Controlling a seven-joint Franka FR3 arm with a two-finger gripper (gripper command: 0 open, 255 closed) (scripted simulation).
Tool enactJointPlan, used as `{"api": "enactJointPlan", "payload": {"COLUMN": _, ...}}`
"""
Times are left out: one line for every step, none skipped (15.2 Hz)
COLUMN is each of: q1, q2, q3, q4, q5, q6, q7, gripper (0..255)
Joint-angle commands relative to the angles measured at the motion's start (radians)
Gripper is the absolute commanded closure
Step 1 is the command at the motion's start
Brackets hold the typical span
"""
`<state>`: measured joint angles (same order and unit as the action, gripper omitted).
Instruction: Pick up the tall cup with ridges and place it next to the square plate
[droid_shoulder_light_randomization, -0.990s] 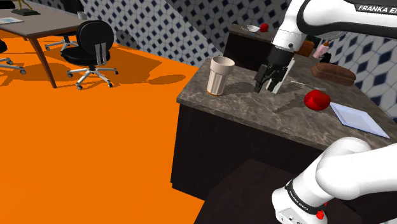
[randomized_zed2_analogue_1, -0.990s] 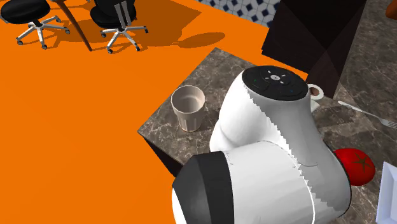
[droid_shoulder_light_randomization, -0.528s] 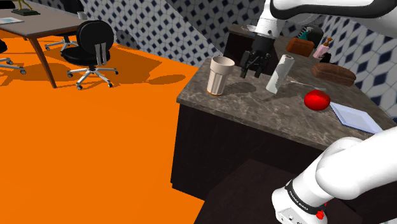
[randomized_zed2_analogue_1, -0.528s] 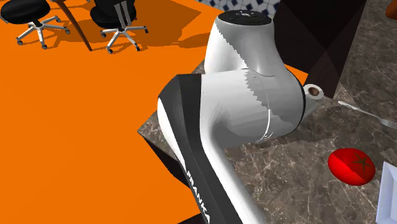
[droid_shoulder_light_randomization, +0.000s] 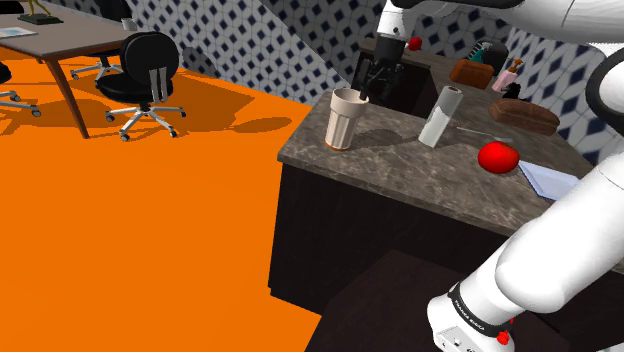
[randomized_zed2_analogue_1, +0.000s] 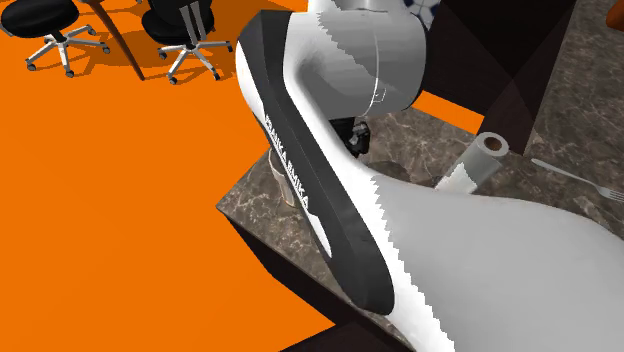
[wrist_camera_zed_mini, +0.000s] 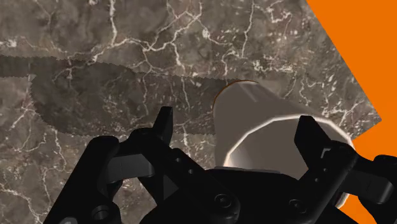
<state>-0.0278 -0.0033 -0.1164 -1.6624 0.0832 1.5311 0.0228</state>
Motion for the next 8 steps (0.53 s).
{"api": "enactJointPlan", "payload": {"q1": -0.004, "q2": 0.108, "q3": -0.004, "q4": 0.138, "q5": 0.006, "q6": -0.038, "q7": 0.0, "gripper": 0}}
{"api": "enactJointPlan", "payload": {"q1": -0.008, "q2": 0.158, "q3": -0.006, "q4": 0.208, "q5": 0.009, "q6": -0.061, "q7": -0.001, "gripper": 0}}
{"api": "enactJointPlan", "payload": {"q1": -0.01, "q2": 0.186, "q3": -0.007, "q4": 0.248, "q5": 0.011, "q6": -0.075, "q7": -0.002, "gripper": 0}}
{"api": "enactJointPlan", "payload": {"q1": -0.009, "q2": 0.18, "q3": -0.006, "q4": 0.226, "q5": 0.01, "q6": -0.059, "q7": -0.001, "gripper": 0}}
{"api": "enactJointPlan", "payload": {"q1": -0.008, "q2": 0.174, "q3": -0.005, "q4": 0.205, "q5": 0.009, "q6": -0.043, "q7": -0.001, "gripper": 0}}
{"api": "enactJointPlan", "payload": {"q1": -0.007, "q2": 0.169, "q3": -0.005, "q4": 0.184, "q5": 0.008, "q6": -0.028, "q7": -0.001, "gripper": 0}}
{"api": "enactJointPlan", "payload": {"q1": -0.006, "q2": 0.164, "q3": -0.004, "q4": 0.164, "q5": 0.008, "q6": -0.013, "q7": -0.001, "gripper": 0}}
{"api": "enactJointPlan", "payload": {"q1": -0.005, "q2": 0.159, "q3": -0.004, "q4": 0.145, "q5": 0.007, "q6": 0.002, "q7": -0.001, "gripper": 0}}
